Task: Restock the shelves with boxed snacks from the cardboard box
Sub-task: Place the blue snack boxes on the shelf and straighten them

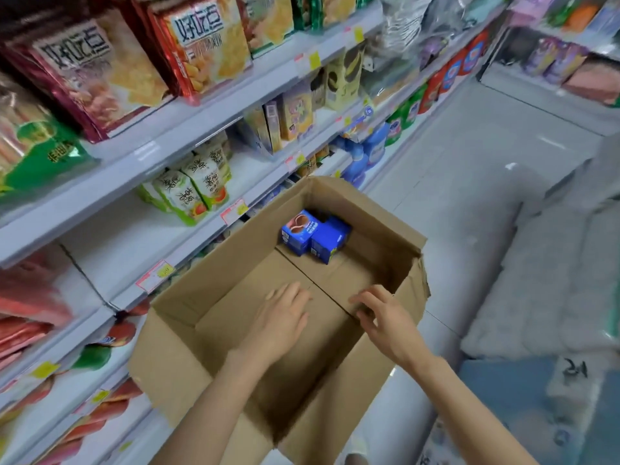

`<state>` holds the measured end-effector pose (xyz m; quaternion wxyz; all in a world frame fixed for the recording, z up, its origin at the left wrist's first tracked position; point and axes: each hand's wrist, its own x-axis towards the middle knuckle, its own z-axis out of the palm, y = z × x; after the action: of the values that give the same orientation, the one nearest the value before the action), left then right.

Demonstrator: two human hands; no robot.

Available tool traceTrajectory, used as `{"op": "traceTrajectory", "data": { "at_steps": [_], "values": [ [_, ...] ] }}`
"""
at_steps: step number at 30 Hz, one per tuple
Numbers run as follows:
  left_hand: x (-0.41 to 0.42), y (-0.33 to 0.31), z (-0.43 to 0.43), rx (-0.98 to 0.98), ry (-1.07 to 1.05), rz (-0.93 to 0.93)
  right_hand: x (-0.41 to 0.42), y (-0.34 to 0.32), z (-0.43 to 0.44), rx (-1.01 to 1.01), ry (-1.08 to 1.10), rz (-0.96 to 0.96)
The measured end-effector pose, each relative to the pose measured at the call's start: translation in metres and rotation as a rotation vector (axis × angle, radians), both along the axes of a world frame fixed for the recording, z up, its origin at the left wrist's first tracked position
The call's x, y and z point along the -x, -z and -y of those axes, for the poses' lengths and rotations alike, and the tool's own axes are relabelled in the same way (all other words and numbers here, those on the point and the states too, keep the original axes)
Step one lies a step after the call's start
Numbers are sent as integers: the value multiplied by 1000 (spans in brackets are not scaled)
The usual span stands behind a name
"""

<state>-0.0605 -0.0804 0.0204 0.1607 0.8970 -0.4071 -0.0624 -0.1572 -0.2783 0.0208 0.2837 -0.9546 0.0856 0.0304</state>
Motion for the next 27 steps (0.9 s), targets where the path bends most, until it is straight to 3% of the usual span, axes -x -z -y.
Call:
{"op": "traceTrajectory", "data": {
  "at_steps": [8,14,17,23,27],
  "values": [
    [-121,51,73,-236,-99,-133,-103,62,78,-15,-126,-155],
    [-207,128,111,-374,-334,-198,-212,131,125,68,-298,-262],
    [-238,177,122,-341,-471,-299,-248,170,136,108,-378,-313],
    [-262,250,137,-350,-565,-321,-287,229,138,365,-558,-381],
    [-260,277,151,-337,-593,-252,-296,255,132,571,-661,-276]
  ]
}}
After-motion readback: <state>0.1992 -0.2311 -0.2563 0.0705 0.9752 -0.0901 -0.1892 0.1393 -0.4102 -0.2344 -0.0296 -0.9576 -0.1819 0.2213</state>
